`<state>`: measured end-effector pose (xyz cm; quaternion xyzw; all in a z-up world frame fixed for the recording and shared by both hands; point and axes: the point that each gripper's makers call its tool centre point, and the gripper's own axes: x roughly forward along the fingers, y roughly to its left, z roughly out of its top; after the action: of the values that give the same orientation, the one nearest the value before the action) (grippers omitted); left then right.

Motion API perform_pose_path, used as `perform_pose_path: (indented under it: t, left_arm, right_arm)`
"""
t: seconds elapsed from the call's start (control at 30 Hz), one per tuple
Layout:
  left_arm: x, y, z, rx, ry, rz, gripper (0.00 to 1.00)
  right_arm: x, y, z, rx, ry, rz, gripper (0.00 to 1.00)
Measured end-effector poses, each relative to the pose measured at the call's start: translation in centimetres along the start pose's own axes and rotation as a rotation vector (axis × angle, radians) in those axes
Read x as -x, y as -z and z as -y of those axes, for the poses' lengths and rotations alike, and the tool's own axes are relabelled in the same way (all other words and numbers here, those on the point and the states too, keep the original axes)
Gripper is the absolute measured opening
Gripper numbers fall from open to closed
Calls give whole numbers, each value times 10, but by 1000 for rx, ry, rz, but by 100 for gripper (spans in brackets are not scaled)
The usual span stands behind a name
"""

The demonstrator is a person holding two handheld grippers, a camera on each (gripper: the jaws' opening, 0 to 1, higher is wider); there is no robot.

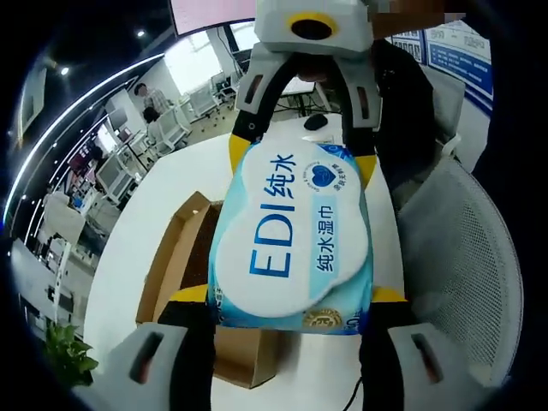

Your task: Operate the shoe box by opening the lid, removing the specified soft item, and placing it in the target area until the item is outside and the box remains undamaged.

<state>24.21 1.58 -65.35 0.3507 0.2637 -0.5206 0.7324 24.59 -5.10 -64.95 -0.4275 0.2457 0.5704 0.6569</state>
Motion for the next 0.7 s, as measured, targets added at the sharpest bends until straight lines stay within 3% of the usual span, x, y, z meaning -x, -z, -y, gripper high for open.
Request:
perform_pose_path:
  t: [0.23, 0.7]
  left_arm:
    - [-5, 3, 13, 24, 25, 35, 67]
    - [-39, 31, 49, 53, 102, 11, 67]
  right_arm:
    - [-4, 5, -13, -23, -26, 22, 64]
    - [-36, 31, -52, -76, -82, -17, 64]
